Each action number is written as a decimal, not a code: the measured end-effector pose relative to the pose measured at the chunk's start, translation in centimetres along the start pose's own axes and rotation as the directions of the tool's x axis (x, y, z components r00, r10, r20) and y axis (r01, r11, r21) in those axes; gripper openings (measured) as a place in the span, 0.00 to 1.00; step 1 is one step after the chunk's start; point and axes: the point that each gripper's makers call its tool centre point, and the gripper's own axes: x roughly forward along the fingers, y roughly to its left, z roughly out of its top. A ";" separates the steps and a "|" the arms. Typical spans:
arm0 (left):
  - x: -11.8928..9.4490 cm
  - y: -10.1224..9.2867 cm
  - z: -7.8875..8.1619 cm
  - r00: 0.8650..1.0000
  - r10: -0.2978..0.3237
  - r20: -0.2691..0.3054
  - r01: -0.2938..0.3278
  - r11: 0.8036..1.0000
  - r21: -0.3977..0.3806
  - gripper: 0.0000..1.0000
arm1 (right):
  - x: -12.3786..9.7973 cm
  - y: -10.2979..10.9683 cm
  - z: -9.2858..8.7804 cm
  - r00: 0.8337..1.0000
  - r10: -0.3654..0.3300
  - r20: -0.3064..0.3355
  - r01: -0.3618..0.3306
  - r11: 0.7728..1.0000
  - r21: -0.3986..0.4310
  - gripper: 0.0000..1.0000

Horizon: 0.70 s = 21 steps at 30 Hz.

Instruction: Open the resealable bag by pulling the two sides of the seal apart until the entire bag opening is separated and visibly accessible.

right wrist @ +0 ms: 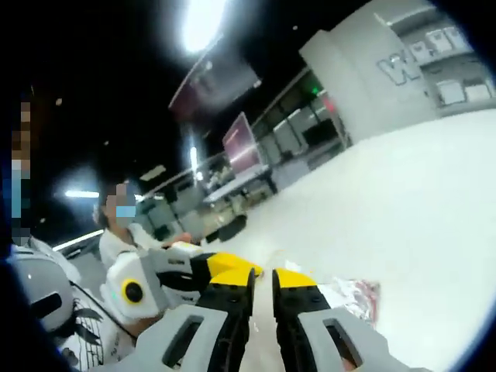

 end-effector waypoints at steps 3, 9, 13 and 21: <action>0.2 0.1 0.3 1.000 0.005 0.016 -0.005 1.000 0.002 0.01 | 0.0 0.1 0.1 1.000 0.011 0.008 -0.011 0.999 0.035 0.07; 0.3 0.4 0.8 0.999 0.014 0.042 -0.015 1.000 0.010 0.01 | 0.1 0.1 -0.2 1.000 0.000 -0.011 0.000 1.000 0.025 0.07; 0.2 0.6 0.8 0.998 0.030 0.047 -0.030 1.000 0.007 0.01 | 0.0 0.2 -0.3 1.000 0.004 -0.013 -0.003 0.999 0.032 0.06; 0.4 0.6 1.1 0.998 0.031 0.061 -0.032 0.999 0.005 0.01 | 0.0 0.5 -0.5 0.999 0.042 -0.001 -0.041 0.995 0.090 0.03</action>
